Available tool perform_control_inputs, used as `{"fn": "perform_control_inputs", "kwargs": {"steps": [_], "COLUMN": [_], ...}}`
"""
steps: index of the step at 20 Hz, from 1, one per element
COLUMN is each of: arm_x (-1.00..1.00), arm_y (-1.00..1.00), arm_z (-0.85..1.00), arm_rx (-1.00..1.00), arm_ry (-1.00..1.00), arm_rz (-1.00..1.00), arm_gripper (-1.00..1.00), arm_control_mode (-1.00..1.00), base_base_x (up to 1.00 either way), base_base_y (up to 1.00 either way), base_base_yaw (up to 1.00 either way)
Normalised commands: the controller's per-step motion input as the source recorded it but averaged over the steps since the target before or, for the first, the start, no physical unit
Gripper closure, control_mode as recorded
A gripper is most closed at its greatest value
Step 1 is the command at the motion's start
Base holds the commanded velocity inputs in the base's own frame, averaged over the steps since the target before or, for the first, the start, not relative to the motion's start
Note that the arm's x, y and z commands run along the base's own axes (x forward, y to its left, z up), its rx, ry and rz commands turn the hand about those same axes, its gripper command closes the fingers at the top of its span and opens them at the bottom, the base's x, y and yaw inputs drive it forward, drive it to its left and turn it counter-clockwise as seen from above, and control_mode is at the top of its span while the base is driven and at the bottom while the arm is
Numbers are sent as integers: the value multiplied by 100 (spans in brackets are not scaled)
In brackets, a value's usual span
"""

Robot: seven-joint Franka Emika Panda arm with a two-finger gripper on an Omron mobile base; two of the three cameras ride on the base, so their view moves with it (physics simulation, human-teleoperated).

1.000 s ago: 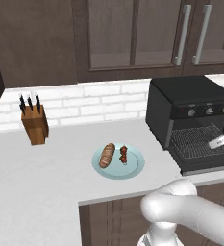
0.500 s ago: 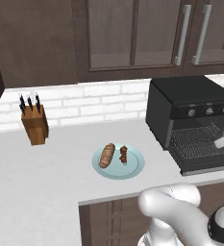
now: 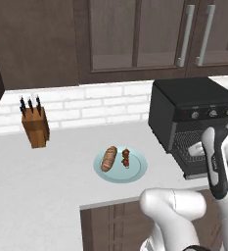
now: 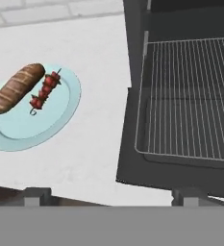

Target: Pick up the kebab skewer and baguette bread, and place them inside the toaster oven. Close the toaster oven door and start by setting the timer.

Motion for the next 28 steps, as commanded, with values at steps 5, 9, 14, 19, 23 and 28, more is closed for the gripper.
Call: {"fn": "perform_control_inputs", "kwargs": {"steps": [5,9,14,19,23,28], "arm_x": [7,34,65,79,81,40], "arm_y": [90,92,83,46,33,15], "arm_z": [0,-3,-5,-9,-17,-23], "arm_rx": [2,0,0,0,-1,0], "arm_ry": [24,13,0,6,14,13], "arm_rz": [-22,-17,-11,-2,0,0], "arm_gripper": [-100,-100,-100,-100,-100,-100], "arm_control_mode": [-100,-100,-100,-100,-100,-100], "base_base_x": [0,0,0,0,0,0], "base_base_y": [0,0,0,0,0,0], "base_base_yaw": [0,0,0,0,0,0]}}
